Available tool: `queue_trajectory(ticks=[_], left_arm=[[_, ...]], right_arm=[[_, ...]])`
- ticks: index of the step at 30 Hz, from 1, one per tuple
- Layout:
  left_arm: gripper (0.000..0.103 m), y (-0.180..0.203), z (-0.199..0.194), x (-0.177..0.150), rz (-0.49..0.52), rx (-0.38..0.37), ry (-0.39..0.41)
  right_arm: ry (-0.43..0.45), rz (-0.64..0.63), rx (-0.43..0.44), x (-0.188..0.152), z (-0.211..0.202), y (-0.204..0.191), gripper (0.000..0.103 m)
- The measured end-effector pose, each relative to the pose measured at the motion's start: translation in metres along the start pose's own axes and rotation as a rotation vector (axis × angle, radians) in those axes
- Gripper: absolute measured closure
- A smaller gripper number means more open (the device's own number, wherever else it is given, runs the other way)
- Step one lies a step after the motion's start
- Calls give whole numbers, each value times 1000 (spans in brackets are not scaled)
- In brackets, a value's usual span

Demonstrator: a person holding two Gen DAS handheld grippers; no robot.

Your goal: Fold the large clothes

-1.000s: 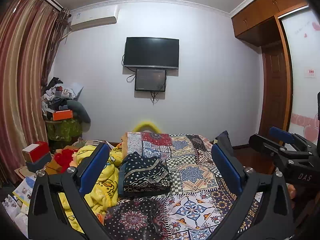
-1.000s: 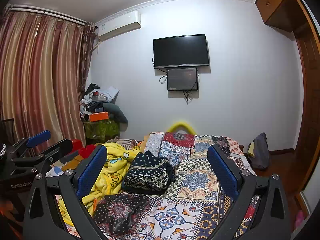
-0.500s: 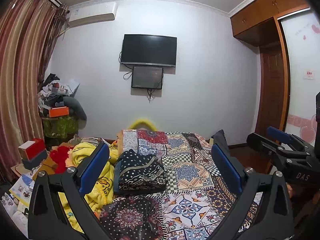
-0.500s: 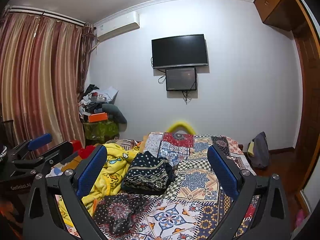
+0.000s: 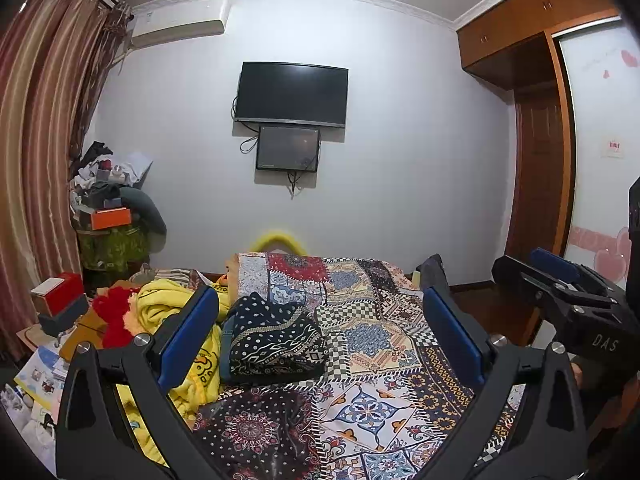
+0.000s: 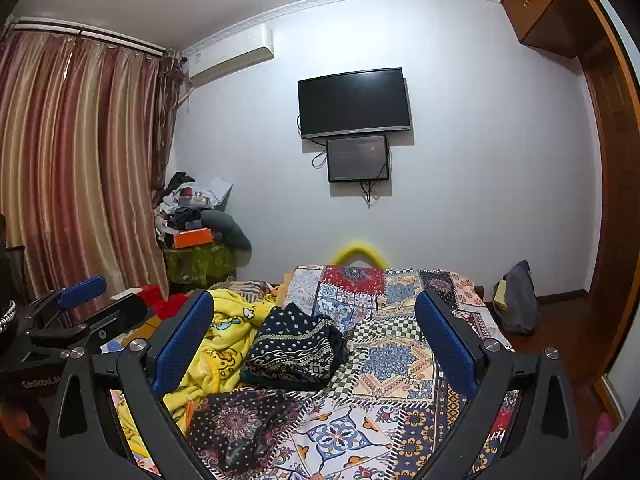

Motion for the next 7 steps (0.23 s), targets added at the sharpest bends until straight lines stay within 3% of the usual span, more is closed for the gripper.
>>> queue_trajectory(ticks=[7], left_arm=[[1,2,2,-3,11,-5,-8]], right_arm=[[-7,1,-4,-1,3,-4,3]])
Point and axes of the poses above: each gripper's, at about its wrist camera, not at the fingertips, and z roughly the way its jaws point, y to its right, x to its top, the point moved 9 cm from there along z, roughly the way its jaws point, and after that the axes turned 2 degrees about -z, right-handed, at the moved point
